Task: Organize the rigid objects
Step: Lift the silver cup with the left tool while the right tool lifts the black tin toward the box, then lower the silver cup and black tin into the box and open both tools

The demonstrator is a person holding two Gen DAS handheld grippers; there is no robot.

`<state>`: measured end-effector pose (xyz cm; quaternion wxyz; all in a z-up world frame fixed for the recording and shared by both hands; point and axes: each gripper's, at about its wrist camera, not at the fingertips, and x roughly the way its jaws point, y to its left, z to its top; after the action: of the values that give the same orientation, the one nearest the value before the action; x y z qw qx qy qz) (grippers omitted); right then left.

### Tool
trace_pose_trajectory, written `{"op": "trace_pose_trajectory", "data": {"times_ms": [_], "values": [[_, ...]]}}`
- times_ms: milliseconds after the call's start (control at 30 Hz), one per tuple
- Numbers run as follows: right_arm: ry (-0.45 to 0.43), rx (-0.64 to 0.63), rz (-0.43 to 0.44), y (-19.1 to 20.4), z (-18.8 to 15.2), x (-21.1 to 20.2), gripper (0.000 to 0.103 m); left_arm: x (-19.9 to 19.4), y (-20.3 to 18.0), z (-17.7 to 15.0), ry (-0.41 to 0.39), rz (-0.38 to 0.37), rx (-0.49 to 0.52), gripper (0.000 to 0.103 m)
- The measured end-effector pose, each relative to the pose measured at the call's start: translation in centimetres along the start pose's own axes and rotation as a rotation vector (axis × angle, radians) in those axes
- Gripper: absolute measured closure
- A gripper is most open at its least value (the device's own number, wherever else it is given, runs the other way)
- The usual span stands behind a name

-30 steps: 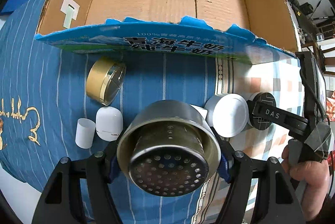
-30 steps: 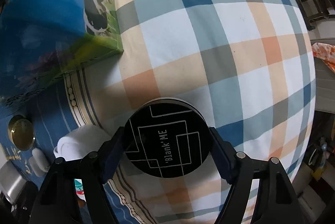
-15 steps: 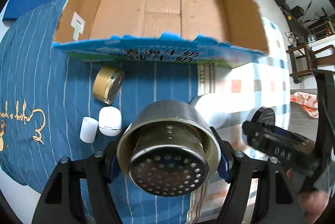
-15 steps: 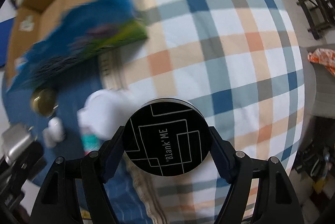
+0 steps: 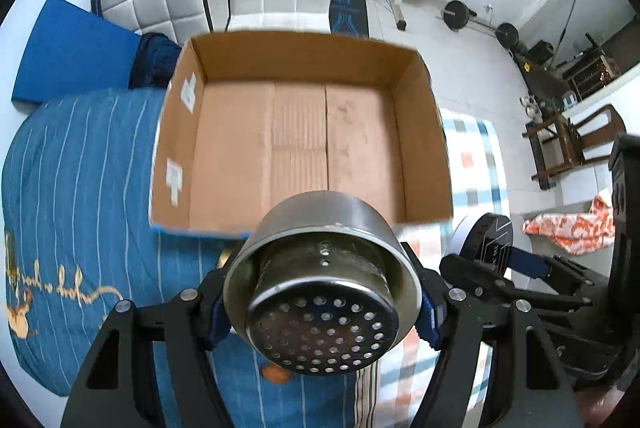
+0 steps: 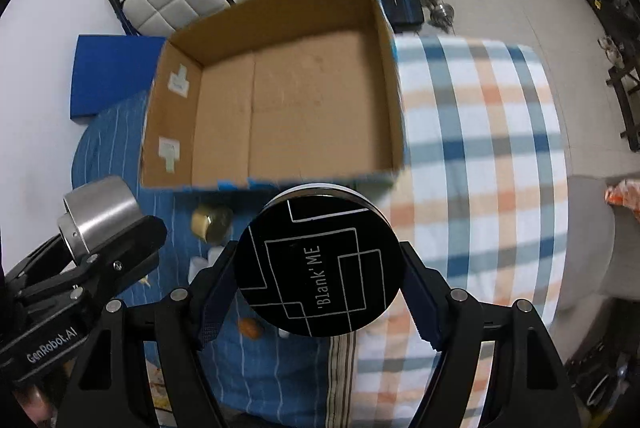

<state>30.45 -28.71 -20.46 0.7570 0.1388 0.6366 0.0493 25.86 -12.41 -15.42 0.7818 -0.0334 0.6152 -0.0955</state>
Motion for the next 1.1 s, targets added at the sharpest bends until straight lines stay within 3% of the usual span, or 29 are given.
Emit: {"op": "trace_pose_trajectory", "data": {"times_ms": [167,467,733,967,1100], "values": [[-0.012,-0.010,-0.016,2.2,4.8,2.9,0.026,2.5,2.1,6.0,0.026,-0.018,-0.019,0.034],[0.023,-0.052,-0.097,3.3,14.4,12.1,0.026,13.1,5.6,15.2,0.199,-0.083,-0.072,0.034],[0.113,-0.071,-0.152,1.4,19.0,19.2,0.025,21.1,5.6,17.9,0.331,-0.083,-0.073,0.034],[0.173,-0.126,-0.151,1.5,20.4,21.8,0.025,23.7,4.2,18.5,0.395,-0.106,-0.056,0.034],[0.210,-0.128,-0.156,1.2,20.8,22.9,0.024,24.2,4.0,18.6,0.409,-0.077,-0.063,0.033]]}}
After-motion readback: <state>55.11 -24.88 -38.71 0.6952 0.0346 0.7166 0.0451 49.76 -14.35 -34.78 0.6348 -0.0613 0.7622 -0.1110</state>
